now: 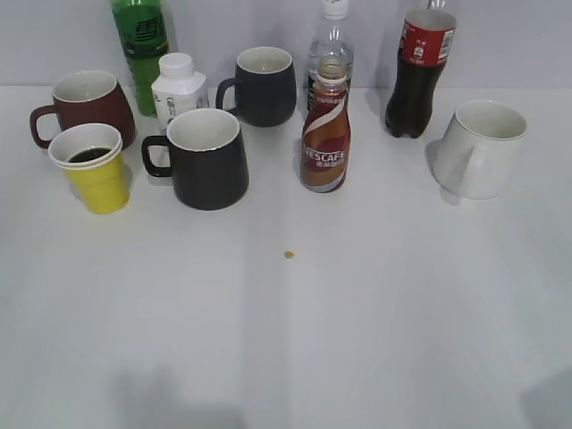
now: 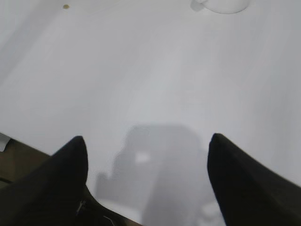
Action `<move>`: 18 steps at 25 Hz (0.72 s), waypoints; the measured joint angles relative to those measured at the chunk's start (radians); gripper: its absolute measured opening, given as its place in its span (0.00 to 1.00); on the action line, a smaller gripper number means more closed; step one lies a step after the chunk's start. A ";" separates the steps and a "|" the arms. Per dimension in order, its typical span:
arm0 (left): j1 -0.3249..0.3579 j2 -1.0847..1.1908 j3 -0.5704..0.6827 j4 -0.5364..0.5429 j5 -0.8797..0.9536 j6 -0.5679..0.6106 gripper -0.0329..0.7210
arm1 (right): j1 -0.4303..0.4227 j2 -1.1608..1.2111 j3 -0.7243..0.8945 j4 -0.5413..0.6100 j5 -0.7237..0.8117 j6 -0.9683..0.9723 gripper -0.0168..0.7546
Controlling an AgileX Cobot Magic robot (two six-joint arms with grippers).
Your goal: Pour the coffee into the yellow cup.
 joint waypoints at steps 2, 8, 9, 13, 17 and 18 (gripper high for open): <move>0.005 -0.006 0.000 0.000 0.000 0.000 0.79 | -0.017 0.000 0.000 0.002 -0.001 0.000 0.79; 0.166 -0.058 0.000 0.000 -0.002 0.000 0.79 | -0.252 -0.001 0.000 0.004 -0.003 -0.001 0.79; 0.199 -0.078 0.000 0.001 -0.003 0.000 0.79 | -0.288 -0.001 0.000 0.004 -0.003 -0.001 0.79; 0.288 -0.166 0.000 0.004 -0.004 0.000 0.79 | -0.353 -0.007 0.000 0.004 -0.004 -0.002 0.79; 0.308 -0.189 0.001 0.005 -0.005 0.000 0.79 | -0.357 -0.071 0.000 0.007 -0.005 -0.002 0.79; 0.309 -0.189 0.002 0.006 -0.005 0.000 0.79 | -0.357 -0.093 0.000 0.007 -0.006 -0.002 0.79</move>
